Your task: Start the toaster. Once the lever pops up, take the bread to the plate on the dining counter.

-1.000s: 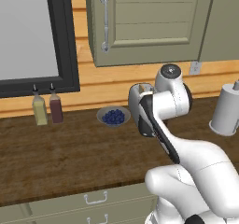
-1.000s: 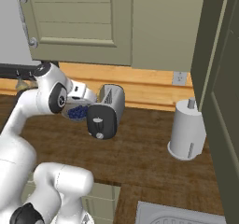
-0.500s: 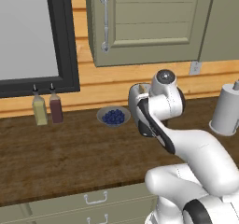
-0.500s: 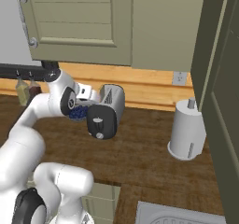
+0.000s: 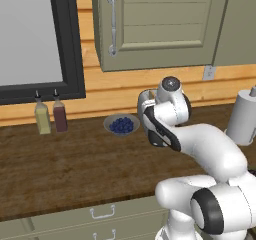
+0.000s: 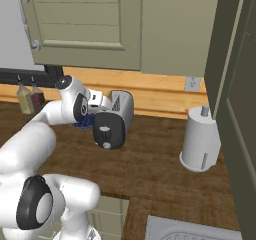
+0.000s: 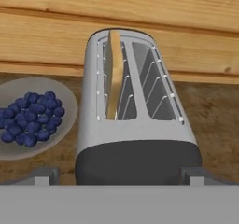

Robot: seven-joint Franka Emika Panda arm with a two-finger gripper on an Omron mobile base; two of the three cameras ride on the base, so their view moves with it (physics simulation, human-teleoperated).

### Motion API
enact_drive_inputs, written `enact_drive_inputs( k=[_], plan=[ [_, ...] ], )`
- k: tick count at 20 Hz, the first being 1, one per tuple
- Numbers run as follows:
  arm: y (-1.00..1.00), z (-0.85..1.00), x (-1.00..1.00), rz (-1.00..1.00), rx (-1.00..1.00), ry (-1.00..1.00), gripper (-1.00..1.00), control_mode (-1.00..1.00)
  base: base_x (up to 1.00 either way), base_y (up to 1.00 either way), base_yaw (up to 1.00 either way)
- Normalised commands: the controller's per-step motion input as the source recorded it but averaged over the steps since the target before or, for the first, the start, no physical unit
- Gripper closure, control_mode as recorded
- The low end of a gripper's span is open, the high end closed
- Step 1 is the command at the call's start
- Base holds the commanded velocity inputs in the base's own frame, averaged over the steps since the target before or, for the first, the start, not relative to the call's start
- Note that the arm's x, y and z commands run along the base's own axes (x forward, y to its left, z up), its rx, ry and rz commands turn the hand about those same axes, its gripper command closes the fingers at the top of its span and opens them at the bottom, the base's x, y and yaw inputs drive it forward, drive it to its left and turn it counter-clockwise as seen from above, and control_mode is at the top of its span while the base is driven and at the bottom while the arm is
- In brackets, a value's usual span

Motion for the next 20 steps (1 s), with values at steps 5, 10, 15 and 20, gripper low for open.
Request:
enact_drive_inputs(
  k=[5, 10, 15, 20],
  plan=[
    [0.00, -0.15, 0.24, 0.00, 0.00, -0.03, -1.00, -1.00, 0.00, 0.00, 0.00],
    [-0.04, -0.14, 0.21, 0.00, 0.00, -0.04, -1.00, -1.00, 0.00, 0.00, 0.00],
    [-0.10, -0.09, 0.28, 0.00, 0.00, -0.04, -1.00, -1.00, 0.00, 0.00, 0.00],
    [-0.10, -0.11, 0.27, 0.00, 0.00, -0.01, -1.00, -1.00, 0.00, 0.00, 0.00]
  ],
)
